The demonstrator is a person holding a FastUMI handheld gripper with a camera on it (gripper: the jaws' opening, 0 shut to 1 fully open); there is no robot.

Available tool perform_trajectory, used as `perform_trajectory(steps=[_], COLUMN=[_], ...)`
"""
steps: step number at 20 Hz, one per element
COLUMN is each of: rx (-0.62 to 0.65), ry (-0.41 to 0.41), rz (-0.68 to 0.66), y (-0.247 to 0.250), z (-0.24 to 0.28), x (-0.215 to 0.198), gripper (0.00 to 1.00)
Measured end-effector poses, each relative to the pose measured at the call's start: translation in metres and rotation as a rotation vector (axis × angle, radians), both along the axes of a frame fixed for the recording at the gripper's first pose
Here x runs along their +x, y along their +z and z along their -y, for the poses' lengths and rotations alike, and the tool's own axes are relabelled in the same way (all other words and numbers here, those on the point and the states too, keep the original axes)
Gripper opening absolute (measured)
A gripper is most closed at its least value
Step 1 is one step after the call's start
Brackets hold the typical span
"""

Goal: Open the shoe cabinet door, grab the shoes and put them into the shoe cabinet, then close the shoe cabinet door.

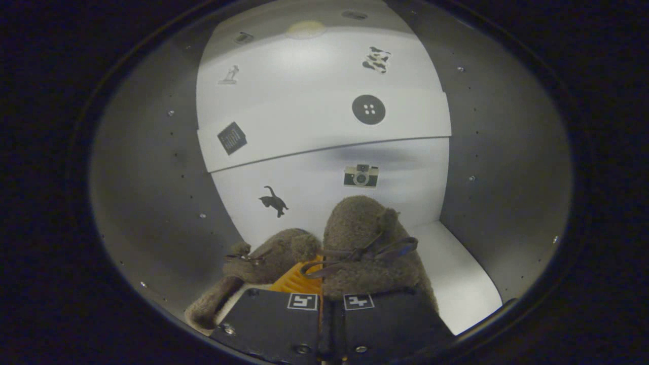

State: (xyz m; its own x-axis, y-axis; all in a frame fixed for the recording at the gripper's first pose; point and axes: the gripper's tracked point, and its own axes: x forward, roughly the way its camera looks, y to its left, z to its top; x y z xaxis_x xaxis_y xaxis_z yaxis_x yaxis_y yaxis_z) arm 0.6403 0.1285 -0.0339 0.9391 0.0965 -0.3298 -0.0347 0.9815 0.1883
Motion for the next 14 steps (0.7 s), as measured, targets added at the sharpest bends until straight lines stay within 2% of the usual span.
perform_trajectory(steps=[7,9,11,14], rx=[-0.017,-0.004,-0.018,-0.028], ry=[-0.006,0.01,0.007,0.005], rz=[-0.164,-0.173,-0.148,-0.094], y=[-0.03,-0.028,-0.019,-0.005], z=[-0.001,-0.006,-0.005,-0.002], x=[0.012,0.01,0.001,-0.017], gripper=[0.08,0.16,0.36,0.55])
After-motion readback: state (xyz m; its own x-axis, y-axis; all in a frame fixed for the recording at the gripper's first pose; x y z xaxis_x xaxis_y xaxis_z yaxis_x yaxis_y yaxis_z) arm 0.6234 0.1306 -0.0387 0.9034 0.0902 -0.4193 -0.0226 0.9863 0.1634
